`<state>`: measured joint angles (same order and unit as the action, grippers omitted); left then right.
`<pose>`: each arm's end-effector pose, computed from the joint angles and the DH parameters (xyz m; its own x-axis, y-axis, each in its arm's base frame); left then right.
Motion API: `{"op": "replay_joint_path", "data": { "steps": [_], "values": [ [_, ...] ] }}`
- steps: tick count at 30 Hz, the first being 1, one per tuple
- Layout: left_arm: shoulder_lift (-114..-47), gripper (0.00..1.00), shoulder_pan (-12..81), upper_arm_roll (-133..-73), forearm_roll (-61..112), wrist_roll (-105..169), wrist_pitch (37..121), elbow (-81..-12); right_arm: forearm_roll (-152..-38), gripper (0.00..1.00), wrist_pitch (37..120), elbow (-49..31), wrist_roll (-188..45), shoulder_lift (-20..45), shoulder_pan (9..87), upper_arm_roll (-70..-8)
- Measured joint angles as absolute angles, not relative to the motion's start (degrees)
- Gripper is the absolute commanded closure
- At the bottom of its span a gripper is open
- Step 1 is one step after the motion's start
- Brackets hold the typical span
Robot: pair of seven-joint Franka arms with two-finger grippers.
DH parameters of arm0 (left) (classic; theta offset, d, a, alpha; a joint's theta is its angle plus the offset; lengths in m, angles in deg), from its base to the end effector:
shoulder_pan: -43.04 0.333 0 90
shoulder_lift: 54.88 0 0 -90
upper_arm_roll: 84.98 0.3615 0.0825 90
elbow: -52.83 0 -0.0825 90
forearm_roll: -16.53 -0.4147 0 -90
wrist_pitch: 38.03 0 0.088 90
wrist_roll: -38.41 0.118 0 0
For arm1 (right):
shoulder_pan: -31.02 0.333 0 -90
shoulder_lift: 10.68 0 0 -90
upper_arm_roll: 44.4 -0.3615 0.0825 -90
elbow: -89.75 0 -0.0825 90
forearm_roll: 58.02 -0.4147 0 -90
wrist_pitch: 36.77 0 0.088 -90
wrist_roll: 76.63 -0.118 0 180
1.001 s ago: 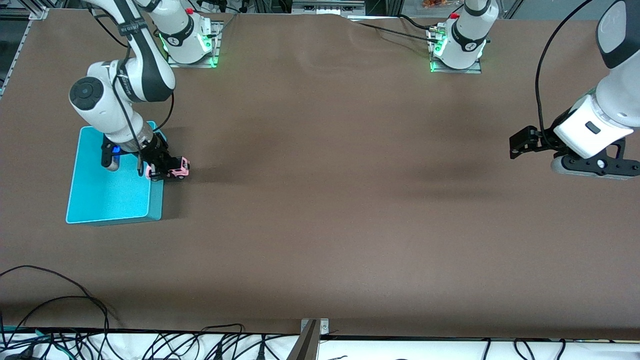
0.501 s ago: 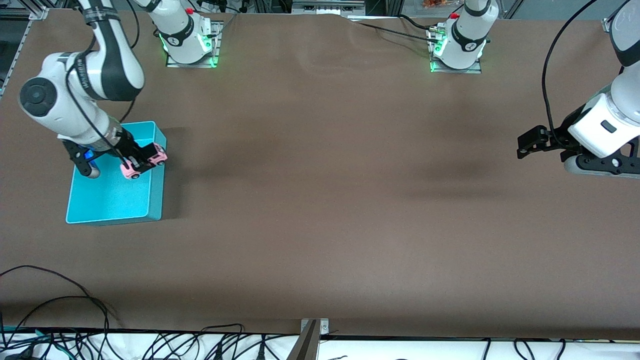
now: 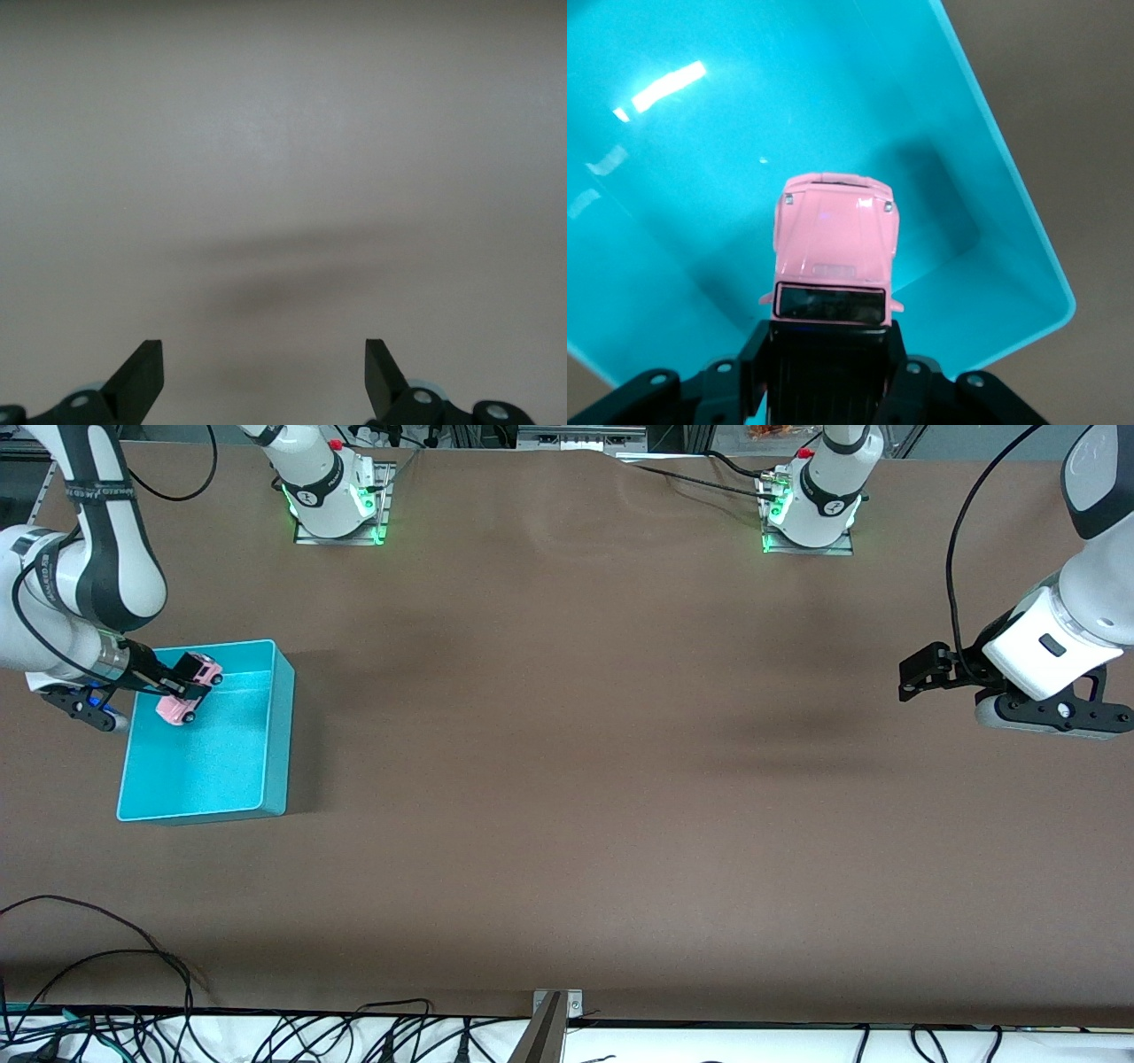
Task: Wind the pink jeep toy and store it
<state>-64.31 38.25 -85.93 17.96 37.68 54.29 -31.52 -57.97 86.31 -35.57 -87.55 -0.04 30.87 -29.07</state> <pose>0.6414 -0.0664 0.6109 0.9959 -0.0861 -0.0258 -0.0854 -0.9960 0.0273 0.5352 -0.1474 0.3013 0.8727 -0.4440 -0.2031 -0.4350 -0.8960 0.0895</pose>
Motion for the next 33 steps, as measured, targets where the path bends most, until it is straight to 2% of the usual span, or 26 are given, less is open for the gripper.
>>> {"op": "replay_joint_path", "data": {
  "steps": [6, 15, 16, 17, 19, 22, 23, 33],
  "values": [
    [-64.27, 0.00, 38.41, -85.93, 17.96, 37.68, 54.27, -31.52, -57.93, 1.00, 94.49, -37.02, -87.53, 3.45, 30.64, -29.16],
    [-64.25, 0.00, 38.41, -85.95, 17.96, 37.68, 54.24, -31.52, -57.90, 0.99, 99.48, -37.85, -87.53, 8.06, 29.37, -29.16],
    [-64.25, 0.00, 38.41, -85.96, 17.96, 37.68, 54.24, -31.52, -57.90, 0.90, 100.13, -38.06, -87.53, 8.84, 29.15, -29.16],
    [-64.25, 0.00, 38.41, -85.97, 17.96, 37.68, 54.24, -31.52, -57.90, 0.76, 100.90, -38.32, -87.53, 9.48, 28.96, -29.16],
    [-64.25, 0.00, 38.41, -86.00, 17.96, 37.68, 54.24, -31.52, -57.91, 0.59, 103.07, -38.96, -87.52, 10.76, 28.54, -29.17],
    [-64.25, 0.00, 38.42, -86.02, 17.96, 37.68, 54.24, -31.53, -57.90, 0.04, 103.48, -38.99, -87.52, 10.51, 28.38, -29.19],
    [-64.25, 0.00, 38.42, -86.02, 17.96, 37.68, 54.24, -31.53, -57.90, 0.00, 103.56, -39.07, -87.52, 10.60, 28.33, -29.21],
    [-64.14, 0.00, 38.50, -86.02, 17.96, 37.46, 54.24, -31.52, -57.88, 0.00, 103.59, -39.23, -87.52, 10.26, 28.19, -29.55]
  ]
}}
